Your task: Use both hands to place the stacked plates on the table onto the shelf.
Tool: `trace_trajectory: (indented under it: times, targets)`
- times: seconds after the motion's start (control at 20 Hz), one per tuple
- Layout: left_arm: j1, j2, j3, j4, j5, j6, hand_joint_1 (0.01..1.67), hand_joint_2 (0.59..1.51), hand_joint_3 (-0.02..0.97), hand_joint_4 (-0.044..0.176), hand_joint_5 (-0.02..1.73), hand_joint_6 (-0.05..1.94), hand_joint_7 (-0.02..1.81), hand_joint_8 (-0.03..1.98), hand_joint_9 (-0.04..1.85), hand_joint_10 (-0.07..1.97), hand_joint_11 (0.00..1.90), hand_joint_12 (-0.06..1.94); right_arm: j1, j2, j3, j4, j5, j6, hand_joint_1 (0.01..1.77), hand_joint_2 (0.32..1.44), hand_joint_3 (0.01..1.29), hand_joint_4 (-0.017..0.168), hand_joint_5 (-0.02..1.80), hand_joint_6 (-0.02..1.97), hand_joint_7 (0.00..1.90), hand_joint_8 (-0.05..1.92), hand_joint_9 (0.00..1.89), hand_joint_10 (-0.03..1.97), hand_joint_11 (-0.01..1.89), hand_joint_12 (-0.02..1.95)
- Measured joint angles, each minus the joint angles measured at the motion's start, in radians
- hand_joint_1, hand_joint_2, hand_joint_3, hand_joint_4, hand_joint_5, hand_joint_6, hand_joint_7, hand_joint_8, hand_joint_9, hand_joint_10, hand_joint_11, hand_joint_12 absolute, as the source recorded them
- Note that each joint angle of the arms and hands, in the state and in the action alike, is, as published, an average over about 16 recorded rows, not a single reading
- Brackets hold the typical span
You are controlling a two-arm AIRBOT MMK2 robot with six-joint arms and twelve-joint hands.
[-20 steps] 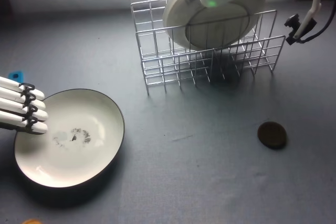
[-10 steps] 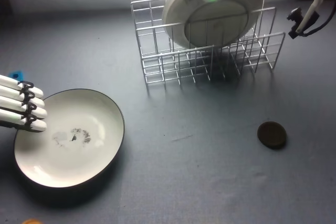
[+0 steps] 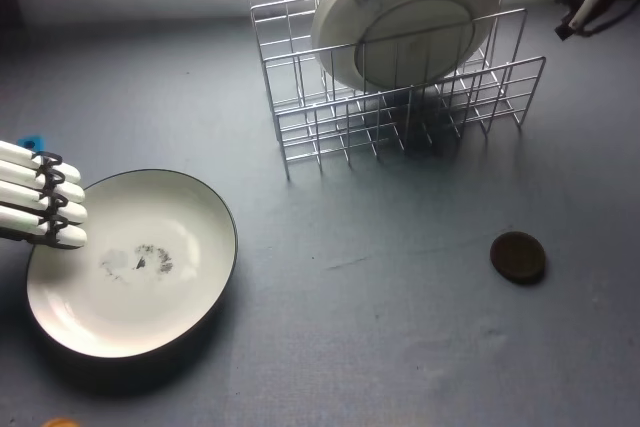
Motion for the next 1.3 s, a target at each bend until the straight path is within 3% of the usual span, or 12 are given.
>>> trace_trajectory:
  times: [0.3, 0.6, 0.85, 1.1, 1.3]
  targets:
    - [0.012, -0.003, 0.001, -0.006, 0.003, 0.003, 0.01, 1.041, 0.019, -0.001, 0.02, 0.01, 0.02, -0.01, -0.01, -0.02, 0.01, 0.01, 0.058, 0.026, -0.066, 0.000, 0.006, -0.125, 0.97, 1.04, 0.01, -0.004, 0.60, 0.03, 0.66, 0.01, 0.66, 0.02, 0.15, 1.25]
    - [0.033, -0.008, 0.003, -0.013, 0.014, 0.004, 0.01, 1.041, 0.018, -0.001, 0.02, 0.01, 0.02, -0.01, -0.02, -0.03, 0.01, 0.01, 0.100, 0.052, -0.183, 0.062, -0.010, -0.369, 0.96, 0.98, 0.01, -0.004, 0.37, 0.03, 0.41, 0.01, 0.40, 0.02, 0.09, 0.82]
    - [0.054, -0.014, 0.008, -0.018, 0.028, -0.001, 0.01, 1.043, 0.018, -0.002, 0.02, 0.00, 0.01, -0.01, -0.02, -0.03, 0.01, 0.01, 0.095, 0.077, -0.301, 0.370, -0.011, -0.815, 0.96, 0.94, 0.01, -0.004, 0.17, 0.03, 0.19, 0.01, 0.19, 0.02, 0.04, 0.42]
    - [0.084, -0.023, 0.017, -0.031, 0.042, -0.022, 0.01, 1.046, 0.018, -0.004, 0.01, -0.01, 0.01, -0.01, -0.02, -0.03, 0.01, 0.01, 0.042, 0.095, -0.413, 0.739, 0.032, -1.306, 1.00, 0.91, 0.01, -0.003, 0.03, 0.03, 0.02, 0.01, 0.03, 0.02, 0.01, 0.05]
    - [0.107, -0.030, 0.025, -0.045, 0.048, -0.040, 0.01, 1.050, 0.019, -0.005, 0.01, -0.01, 0.01, -0.01, -0.03, -0.04, 0.01, 0.01, -0.019, 0.100, -0.480, 1.035, 0.087, -1.683, 1.07, 0.91, 0.01, -0.001, 0.02, 0.03, 0.01, 0.01, 0.02, 0.02, 0.02, 0.06]
